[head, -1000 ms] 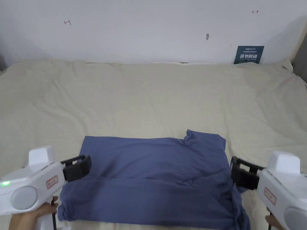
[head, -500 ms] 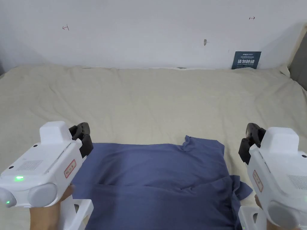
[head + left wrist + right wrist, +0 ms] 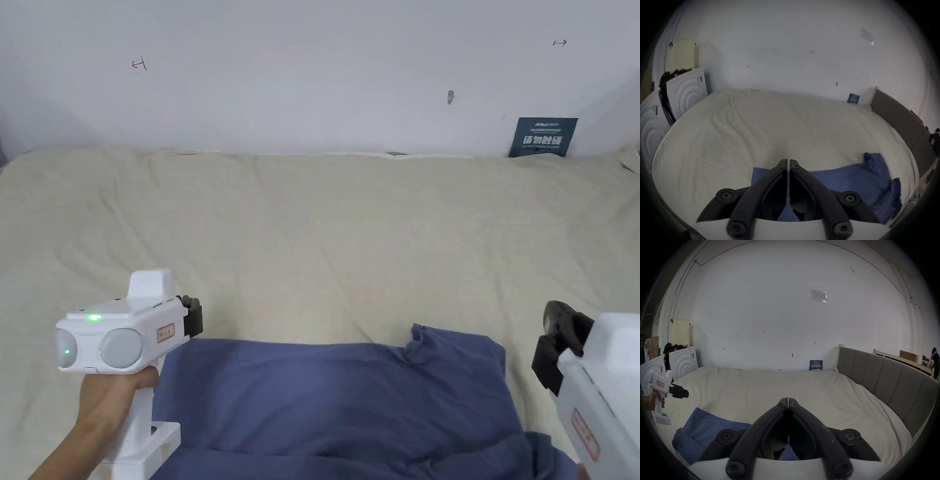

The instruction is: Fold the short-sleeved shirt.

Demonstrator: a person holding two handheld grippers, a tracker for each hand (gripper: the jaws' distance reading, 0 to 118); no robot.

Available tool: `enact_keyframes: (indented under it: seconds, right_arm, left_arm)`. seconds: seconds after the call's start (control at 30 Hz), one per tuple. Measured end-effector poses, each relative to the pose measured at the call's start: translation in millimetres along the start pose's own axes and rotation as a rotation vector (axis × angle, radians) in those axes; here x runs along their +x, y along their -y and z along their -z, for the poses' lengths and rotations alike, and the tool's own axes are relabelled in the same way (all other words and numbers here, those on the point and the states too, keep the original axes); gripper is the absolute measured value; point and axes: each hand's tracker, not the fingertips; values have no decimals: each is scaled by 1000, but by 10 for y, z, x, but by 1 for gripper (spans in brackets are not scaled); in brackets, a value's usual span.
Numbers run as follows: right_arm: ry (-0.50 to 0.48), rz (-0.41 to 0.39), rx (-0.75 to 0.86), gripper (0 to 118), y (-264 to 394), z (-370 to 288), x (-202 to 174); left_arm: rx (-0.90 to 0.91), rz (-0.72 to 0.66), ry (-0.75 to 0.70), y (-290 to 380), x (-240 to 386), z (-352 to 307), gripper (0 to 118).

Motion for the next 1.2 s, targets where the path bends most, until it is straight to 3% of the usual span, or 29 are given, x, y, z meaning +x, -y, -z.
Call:
enact_keyframes:
  seconds: [0.03,0.07,0.1,0.13,0.17,0.2,0.27,0.33,0.37,0.43,0.53,0.57,0.6,0.63,0.67,0.8,0.83,0.97,1.03,1.2]
  right_arm:
    - [1,-1,-8,1,18,77,-8]
    - [1,-1,-21,1,37,152,-14]
    - [1,0,-30,1,57,214,-18]
    - [5,-1,-40,2,78,282,-24]
    - [9,-5,-53,2,102,350,-31]
    - [13,-11,-64,2,127,417,-37]
    - [17,-12,-83,2,175,529,-28]
    - [18,-4,-105,2,211,628,-26]
    - [18,-2,-110,2,228,666,-24]
    - [25,0,-127,2,247,718,-13]
    - [15,38,-160,2,271,814,46]
    - [18,40,-171,5,274,865,63]
    - [16,46,-184,11,282,923,82]
    - [19,55,-212,17,300,1027,122]
    - [20,69,-239,26,329,1144,183]
    - [29,55,-397,104,481,1707,289]
    - [36,44,-427,112,540,1835,298]
    - [64,-44,-604,113,807,2286,206]
    - [63,-27,-671,109,965,2446,180]
    - [14,-48,-704,67,1037,2284,-79]
  left_arm:
    - [-44,-12,-8,-13,-72,184,16]
    - [-76,-49,-18,3,-167,337,32]
    - [-104,-79,-17,10,-239,481,67]
    - [-151,-108,-21,18,-313,637,91]
    - [-189,-138,-30,53,-375,770,108]
    - [-216,-136,-38,88,-426,882,115]
    - [-226,-120,-68,155,-473,1047,110]
    - [-272,-106,-106,234,-492,1154,96]
    - [-302,-102,-105,269,-506,1231,84]
    - [-348,-75,-118,341,-498,1344,75]
    - [-291,-12,-128,383,-384,1267,64]
    - [-284,-8,-114,382,-341,1235,53]
    - [-272,20,-84,391,-350,1216,23]
    - [-270,39,-72,398,-321,1213,3]
    - [-278,35,-65,397,-298,1201,3]
    - [-172,57,-80,311,-240,993,3]
    - [-156,43,-57,276,-236,906,3]
    - [-126,57,0,176,-207,629,3]
    - [-115,67,4,127,-218,548,3]
    - [-109,54,5,106,-265,451,3]
